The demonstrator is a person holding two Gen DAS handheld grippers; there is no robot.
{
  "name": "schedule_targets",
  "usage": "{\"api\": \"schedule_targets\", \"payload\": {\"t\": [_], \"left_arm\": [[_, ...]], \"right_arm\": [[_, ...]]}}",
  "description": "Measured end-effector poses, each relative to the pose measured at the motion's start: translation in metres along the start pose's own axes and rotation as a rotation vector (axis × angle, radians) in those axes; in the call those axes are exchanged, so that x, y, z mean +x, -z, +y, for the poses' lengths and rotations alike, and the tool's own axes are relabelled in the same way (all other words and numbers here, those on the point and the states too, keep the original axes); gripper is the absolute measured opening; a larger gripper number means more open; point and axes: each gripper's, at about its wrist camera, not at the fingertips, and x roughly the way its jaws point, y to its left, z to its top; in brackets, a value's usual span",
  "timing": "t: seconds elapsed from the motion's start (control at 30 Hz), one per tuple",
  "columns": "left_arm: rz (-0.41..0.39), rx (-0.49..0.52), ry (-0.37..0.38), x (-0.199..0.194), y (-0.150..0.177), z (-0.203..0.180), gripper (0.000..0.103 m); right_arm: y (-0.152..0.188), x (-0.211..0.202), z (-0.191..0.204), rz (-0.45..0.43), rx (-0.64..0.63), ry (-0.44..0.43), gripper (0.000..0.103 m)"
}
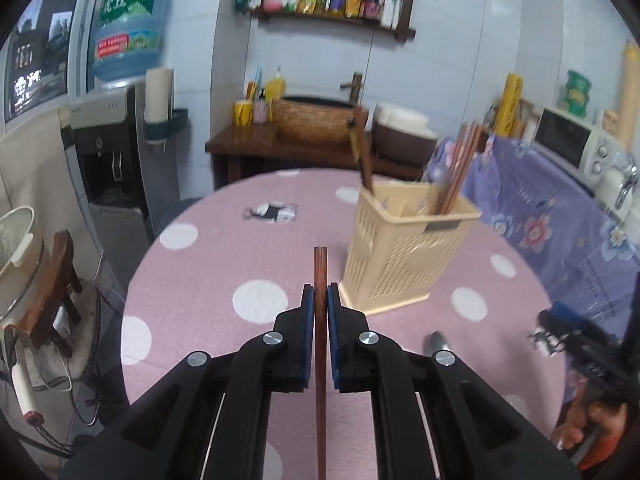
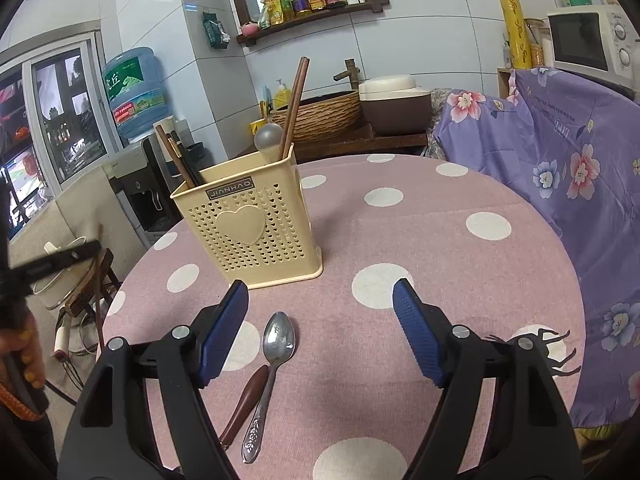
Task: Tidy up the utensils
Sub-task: 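Lift the held chopstick with the left tool and drop it into the basket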
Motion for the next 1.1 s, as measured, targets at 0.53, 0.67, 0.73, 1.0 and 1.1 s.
{"api": "schedule_targets", "payload": {"t": [0.53, 0.67, 0.73, 1.0, 1.1], "left_arm": [[-0.043, -0.019, 0.041, -0.016, -0.011, -0.008, 0.008], [-0.053, -0.012, 0.062, -0.021, -0.021, -0.012, 0.008], [-0.065, -0.001, 0.078, -0.026, -0.031, -0.014, 0.008], [-0.167, 0.015, 0.130, -0.048, -0.112, -0.032, 0.008], [-0.194, 0.000, 0.168, -0.050, -0.145, -0.039, 0.008]], "right_arm": [[0.002, -0.013, -0.009, -0.013, 0.029, -0.011, 0.075], [0.000, -0.012, -0.008, -0.016, 0.028, -0.013, 0.075], [0.000, -0.011, -0.007, -0.015, 0.026, -0.013, 0.075], [0.003, -0.006, -0.005, 0.002, 0.024, -0.014, 0.075], [0.003, -0.006, -0.004, 0.005, 0.019, -0.013, 0.075]]}}
